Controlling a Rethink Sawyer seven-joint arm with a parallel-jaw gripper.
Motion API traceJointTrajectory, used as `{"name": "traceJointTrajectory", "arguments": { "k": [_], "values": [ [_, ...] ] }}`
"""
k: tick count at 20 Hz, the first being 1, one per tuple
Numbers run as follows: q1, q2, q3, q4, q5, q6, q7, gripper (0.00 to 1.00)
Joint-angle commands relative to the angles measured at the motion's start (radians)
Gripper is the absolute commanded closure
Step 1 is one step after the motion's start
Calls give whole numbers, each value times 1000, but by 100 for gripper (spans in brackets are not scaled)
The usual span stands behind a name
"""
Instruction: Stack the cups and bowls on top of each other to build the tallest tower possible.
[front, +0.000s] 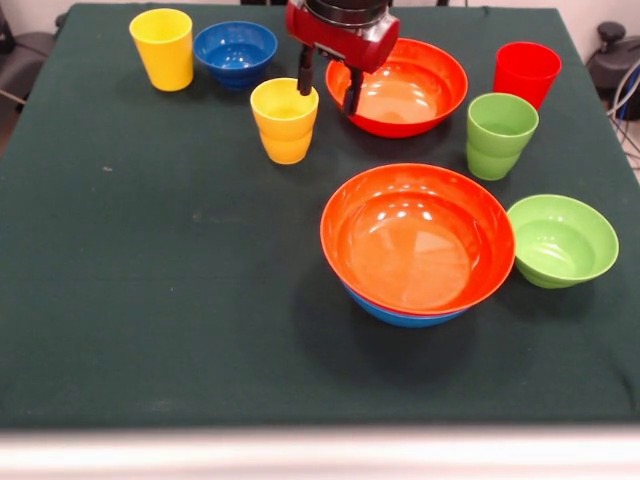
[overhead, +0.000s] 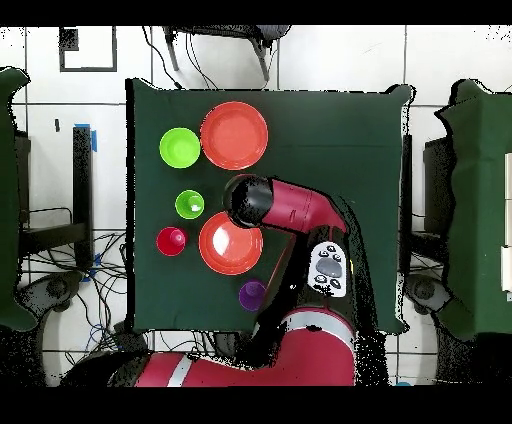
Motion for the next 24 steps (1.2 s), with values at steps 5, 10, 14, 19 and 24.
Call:
{"name": "traceJointTrajectory", "arguments": {
  "k": [5,10,14,19,24],
  "values": [
    [-29,42,119,35,-93,-75,-24,0],
    [-38,56,132,44,-99,-107,-9,0],
    [-49,85,144,43,-105,-149,0,0],
    [-65,112,164,50,-111,-213,1,0],
    [-64,115,170,59,-115,-234,4,0]
  ]
}}
